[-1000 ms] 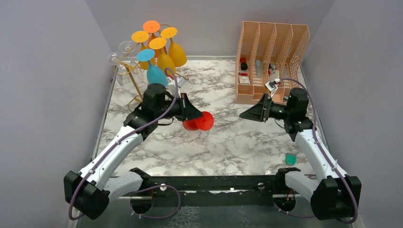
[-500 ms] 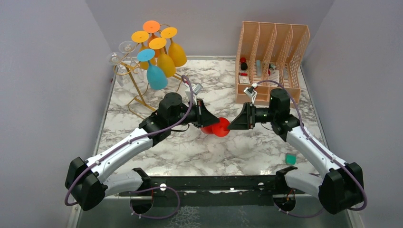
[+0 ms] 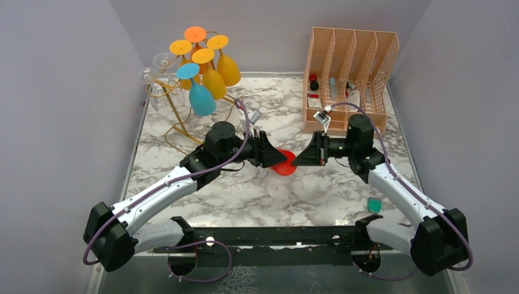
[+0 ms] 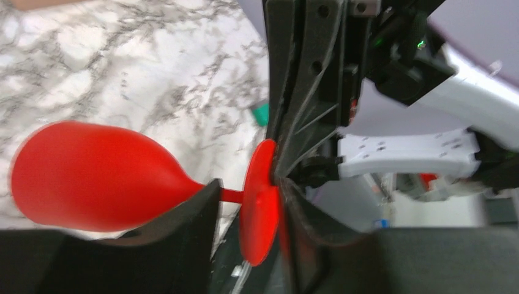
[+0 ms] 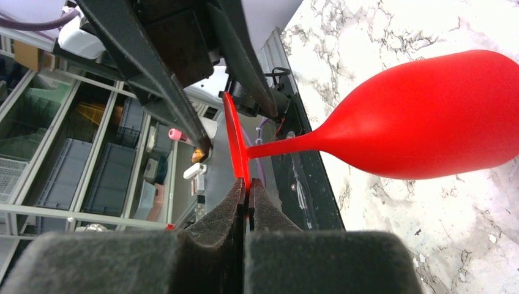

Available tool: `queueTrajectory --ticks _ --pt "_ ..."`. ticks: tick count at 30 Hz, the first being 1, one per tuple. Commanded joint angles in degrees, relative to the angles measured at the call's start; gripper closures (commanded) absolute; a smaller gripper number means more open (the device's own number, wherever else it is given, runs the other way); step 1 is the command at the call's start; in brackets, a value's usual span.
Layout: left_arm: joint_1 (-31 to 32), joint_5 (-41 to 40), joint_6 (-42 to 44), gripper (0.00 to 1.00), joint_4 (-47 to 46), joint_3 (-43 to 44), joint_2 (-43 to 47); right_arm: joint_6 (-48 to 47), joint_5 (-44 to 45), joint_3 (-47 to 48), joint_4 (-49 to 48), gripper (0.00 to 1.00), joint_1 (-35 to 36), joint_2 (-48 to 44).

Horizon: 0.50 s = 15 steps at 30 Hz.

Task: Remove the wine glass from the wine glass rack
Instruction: Place the wine glass at the center of the board.

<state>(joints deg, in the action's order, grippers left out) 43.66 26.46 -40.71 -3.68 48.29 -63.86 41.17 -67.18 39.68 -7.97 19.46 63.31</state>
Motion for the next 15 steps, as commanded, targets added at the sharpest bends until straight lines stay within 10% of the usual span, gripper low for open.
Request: queueTrajectory --ticks 1,5,15 --pt "0.5 -0.3 2.5 0.38 4.2 -0.6 1.3 -0.5 1.8 -0.4 -2.6 0.99 0.4 -1.5" --pt "0.4 1.3 2.9 0.39 5.9 -1.7 1.5 -1.6 3.0 -0.3 -1.5 0.99 0.3 -2.0" --pt "0.5 6.5 0.5 0.93 0.4 -4.1 1.1 -1.7 3.3 -0.6 -1.6 0.99 0.4 -2.2"
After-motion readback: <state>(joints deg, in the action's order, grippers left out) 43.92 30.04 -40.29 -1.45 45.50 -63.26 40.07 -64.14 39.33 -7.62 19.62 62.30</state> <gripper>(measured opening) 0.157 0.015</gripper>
